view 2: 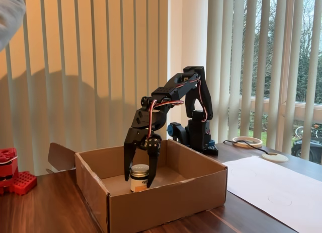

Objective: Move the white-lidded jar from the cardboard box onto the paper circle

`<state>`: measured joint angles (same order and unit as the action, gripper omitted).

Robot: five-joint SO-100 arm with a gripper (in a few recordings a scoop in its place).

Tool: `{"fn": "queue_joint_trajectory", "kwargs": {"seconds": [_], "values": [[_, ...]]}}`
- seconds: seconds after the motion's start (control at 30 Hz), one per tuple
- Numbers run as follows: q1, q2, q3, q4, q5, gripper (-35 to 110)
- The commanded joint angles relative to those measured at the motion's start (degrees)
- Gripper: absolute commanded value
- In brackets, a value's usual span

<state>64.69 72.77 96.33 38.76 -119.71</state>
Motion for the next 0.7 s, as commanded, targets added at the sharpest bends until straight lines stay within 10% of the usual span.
{"fn": "queue_joint_trajectory", "kwargs": {"seconds": [0.0, 0.67], "values": [[0.9, 1.5, 1.8, 0.9, -1.1, 23], [1.6, 0.7, 1.3, 3.3, -4.3, 34]]}}
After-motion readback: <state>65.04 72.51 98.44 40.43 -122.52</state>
